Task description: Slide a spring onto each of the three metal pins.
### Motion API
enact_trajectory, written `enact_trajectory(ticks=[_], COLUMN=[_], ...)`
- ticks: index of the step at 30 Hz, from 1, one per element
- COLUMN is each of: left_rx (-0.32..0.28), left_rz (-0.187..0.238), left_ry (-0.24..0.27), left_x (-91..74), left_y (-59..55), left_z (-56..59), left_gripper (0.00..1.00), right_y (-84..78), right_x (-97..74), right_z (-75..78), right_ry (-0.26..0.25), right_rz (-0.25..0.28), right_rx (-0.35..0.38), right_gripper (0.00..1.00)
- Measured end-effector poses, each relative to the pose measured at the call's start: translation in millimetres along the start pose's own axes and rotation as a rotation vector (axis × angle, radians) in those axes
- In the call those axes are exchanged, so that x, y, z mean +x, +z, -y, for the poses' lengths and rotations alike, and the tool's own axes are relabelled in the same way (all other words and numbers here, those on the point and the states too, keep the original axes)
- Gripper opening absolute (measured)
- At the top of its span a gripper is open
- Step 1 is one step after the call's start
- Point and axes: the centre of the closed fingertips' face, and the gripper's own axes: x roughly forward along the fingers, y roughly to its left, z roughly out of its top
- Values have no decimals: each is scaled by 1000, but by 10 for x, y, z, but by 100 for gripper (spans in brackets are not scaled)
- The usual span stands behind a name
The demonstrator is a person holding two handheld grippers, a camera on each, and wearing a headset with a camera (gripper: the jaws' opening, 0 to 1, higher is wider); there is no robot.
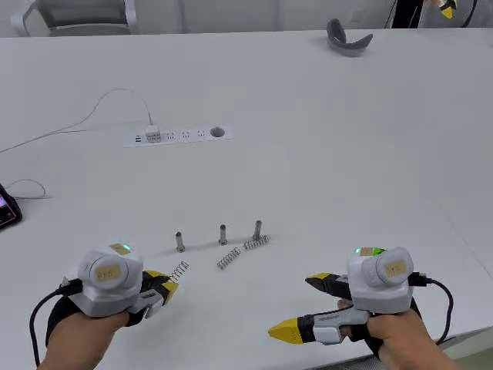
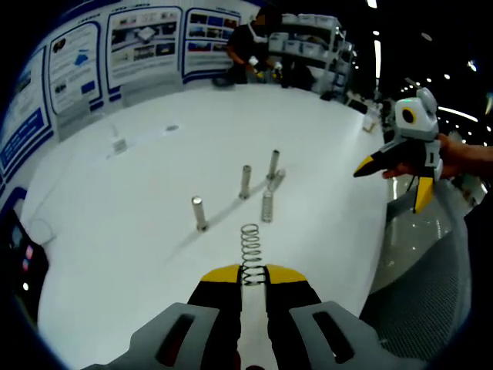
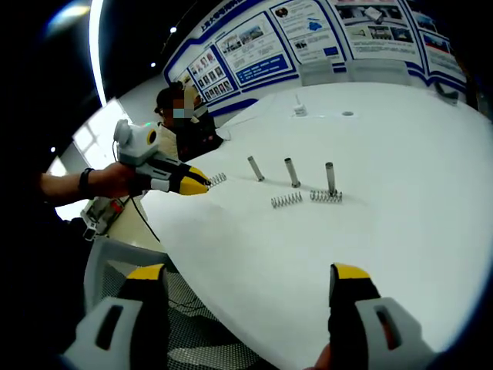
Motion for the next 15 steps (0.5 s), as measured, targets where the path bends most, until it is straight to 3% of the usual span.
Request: enact_trajectory(ticks=[15], left_rx=[25], left_rz=[28], left_ry=[4], left_x=[-150], left_y=[88], left_z=[58], left_gripper=[11], right_y=[21], right_x=[38], right_z=[-46], right_ry=[28], right_rz=[8], right_rx=[0], right_gripper=[85])
